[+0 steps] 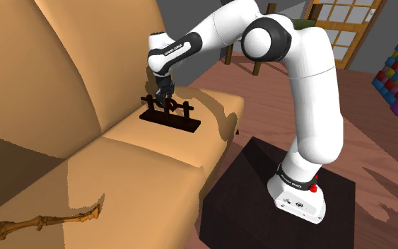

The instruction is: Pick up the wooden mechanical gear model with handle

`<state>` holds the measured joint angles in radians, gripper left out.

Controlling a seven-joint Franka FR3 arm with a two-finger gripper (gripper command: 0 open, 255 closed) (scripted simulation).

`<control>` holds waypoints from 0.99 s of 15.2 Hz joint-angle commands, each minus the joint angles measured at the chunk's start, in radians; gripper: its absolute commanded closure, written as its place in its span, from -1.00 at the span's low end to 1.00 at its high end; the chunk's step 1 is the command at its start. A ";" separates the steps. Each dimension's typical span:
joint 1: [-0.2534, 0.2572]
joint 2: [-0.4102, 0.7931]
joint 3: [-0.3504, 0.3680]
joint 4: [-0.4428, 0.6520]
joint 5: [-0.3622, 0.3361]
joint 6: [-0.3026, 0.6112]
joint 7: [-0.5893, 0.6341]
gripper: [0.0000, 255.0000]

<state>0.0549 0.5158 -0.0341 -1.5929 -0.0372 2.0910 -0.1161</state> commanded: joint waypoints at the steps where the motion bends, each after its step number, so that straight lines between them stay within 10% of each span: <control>1: 0.000 0.000 -0.001 0.000 0.000 0.000 0.000 1.00; 15: 0.001 -0.054 0.000 0.079 0.000 -0.133 -0.004 1.00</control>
<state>0.0560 0.4679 -0.0345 -1.5215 -0.0368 1.9697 -0.1193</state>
